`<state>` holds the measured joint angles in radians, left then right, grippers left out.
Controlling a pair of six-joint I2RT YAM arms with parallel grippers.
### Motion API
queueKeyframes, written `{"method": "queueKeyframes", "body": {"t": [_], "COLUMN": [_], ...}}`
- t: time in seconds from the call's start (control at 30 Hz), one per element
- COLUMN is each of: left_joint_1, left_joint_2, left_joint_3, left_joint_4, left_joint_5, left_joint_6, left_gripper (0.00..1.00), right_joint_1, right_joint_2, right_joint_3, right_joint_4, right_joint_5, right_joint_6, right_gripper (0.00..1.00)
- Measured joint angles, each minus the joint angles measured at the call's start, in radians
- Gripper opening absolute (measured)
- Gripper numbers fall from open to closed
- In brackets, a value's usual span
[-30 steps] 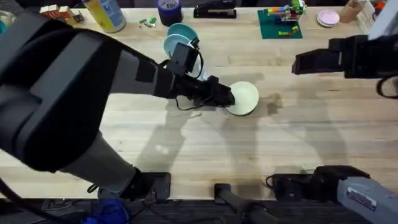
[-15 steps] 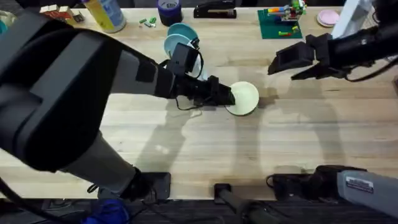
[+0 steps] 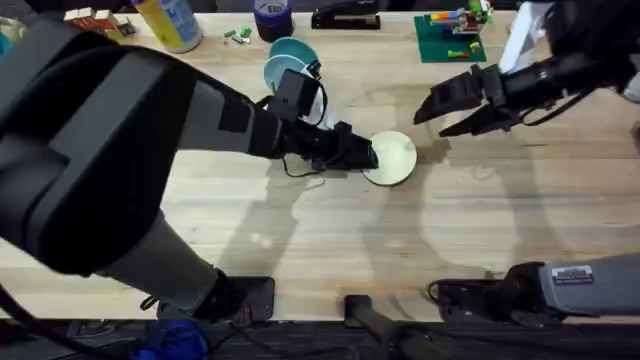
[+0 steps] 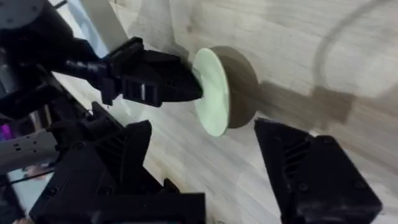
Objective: Pick up the plates from the table one by one and place each into a slot on the dish rack.
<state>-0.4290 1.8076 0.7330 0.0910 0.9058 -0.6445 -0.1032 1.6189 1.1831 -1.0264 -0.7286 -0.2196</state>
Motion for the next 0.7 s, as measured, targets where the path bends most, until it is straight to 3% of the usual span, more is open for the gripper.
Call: {"method": "queueKeyframes", "body": {"t": [0.3,0.7], "left_joint_1": [0.000,0.000], "left_joint_2": [0.000,0.000], "left_joint_3": [0.000,0.000], "left_joint_4": [0.000,0.000], "left_joint_5": [0.000,0.000], "left_joint_6": [0.000,0.000], "left_gripper": [0.040,0.041], "right_joint_1": [0.001,0.096], "right_joint_2": [0.133,0.147], "right_joint_3": [0.000,-0.034], "right_joint_4": [0.000,0.071], "right_joint_5": [-0.021,-0.028], "right_joint_6": [-0.069,-0.087], "right_gripper": [0.995,0.995]}}
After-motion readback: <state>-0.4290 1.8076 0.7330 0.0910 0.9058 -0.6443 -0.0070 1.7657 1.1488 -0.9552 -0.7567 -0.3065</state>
